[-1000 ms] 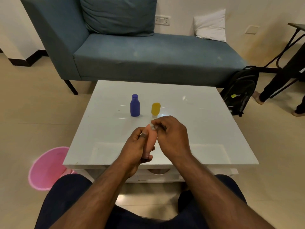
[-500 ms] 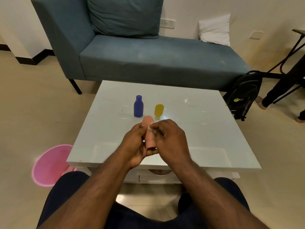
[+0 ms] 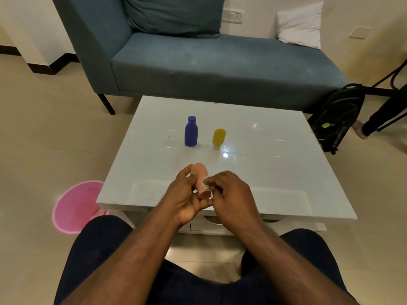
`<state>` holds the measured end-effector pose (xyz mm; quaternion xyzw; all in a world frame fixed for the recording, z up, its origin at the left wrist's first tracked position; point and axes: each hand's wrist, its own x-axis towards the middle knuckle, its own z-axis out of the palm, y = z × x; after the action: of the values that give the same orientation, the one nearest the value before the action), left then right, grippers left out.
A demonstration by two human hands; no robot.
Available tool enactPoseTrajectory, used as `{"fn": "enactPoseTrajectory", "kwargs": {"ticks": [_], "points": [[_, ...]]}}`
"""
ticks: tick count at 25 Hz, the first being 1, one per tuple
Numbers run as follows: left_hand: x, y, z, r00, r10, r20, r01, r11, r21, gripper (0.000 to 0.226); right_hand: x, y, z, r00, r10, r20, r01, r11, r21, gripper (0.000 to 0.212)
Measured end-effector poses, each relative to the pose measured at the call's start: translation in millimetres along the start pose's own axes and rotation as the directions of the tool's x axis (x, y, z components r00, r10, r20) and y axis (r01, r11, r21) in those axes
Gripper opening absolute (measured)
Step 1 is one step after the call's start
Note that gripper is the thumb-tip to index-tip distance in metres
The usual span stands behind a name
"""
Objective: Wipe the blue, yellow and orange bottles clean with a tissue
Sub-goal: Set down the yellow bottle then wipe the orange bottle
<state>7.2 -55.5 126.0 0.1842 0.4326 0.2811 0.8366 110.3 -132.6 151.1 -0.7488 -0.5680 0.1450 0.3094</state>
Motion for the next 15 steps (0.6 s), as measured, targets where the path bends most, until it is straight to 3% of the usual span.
{"fn": "enactPoseTrajectory", "kwargs": {"ticks": [6, 11, 15], "points": [[7, -19, -20, 0.986, -0.160, -0.045, 0.149, 0.971, -0.190, 0.039, -8, 13, 13, 0.999, 0.012, -0.031, -0.010, 0.997, 0.073, 0.026], [13, -23, -31, 0.978, -0.176, -0.114, 0.150, 0.967, -0.207, 0.036, -8, 17, 20, 0.995, -0.033, -0.093, 0.037, 0.998, 0.051, 0.027], [10, -23, -32, 0.981, -0.160, -0.112, 0.126, 0.957, -0.260, 0.032, -28, 11, 32, 0.988, -0.146, -0.042, 0.146, 0.989, -0.008, 0.027]]}}
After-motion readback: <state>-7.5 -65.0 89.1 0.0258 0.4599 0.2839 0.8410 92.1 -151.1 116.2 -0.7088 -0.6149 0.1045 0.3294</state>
